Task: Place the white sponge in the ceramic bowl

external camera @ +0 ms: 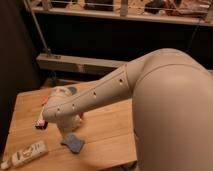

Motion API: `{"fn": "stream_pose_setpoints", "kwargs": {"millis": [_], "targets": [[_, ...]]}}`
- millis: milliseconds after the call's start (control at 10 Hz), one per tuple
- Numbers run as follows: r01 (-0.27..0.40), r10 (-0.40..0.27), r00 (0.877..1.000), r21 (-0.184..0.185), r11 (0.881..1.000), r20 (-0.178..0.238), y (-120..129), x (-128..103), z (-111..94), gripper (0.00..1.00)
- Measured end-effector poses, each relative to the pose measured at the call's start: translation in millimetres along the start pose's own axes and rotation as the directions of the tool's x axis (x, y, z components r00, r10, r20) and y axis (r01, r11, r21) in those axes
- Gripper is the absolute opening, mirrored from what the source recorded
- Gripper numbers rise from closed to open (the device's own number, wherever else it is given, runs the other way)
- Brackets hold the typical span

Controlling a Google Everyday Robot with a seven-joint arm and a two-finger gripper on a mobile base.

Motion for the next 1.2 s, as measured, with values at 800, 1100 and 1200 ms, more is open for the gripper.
{"fn": "stream_pose_setpoints", "kwargs": {"millis": [800,1100,1200], "targets": [[0.243,-0.232,0.968,-0.130,0.961,0.095,52,13,39,0.65],[0.322,-0.319,0.946,-0.057,0.945,0.052,54,15,52,0.65],[0.328,-0.326,0.944,-0.039,0.944,0.041,59,13,57,0.65]]}}
